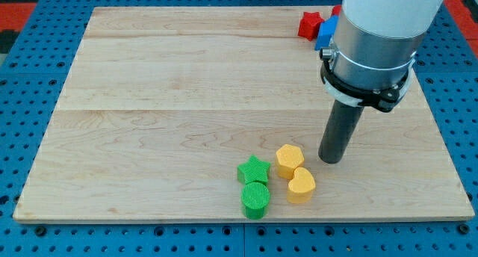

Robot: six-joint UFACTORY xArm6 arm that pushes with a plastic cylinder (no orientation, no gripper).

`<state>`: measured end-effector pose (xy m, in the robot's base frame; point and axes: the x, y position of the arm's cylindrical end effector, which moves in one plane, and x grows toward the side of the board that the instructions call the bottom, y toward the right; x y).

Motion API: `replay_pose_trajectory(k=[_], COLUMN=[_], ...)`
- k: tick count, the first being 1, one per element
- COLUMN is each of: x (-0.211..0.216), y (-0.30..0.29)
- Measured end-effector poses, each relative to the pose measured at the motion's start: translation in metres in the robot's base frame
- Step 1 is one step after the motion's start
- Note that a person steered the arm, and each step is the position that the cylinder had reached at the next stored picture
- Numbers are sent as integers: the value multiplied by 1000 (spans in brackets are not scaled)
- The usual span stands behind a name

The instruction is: Move the red star to the top left of the board

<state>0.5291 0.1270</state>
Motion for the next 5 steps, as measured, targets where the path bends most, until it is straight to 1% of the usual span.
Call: replay_pose_trajectory(k=[1, 2, 3, 4, 5], x=[-8, -43, -66, -104, -152], y=[31, 36, 59, 80, 110])
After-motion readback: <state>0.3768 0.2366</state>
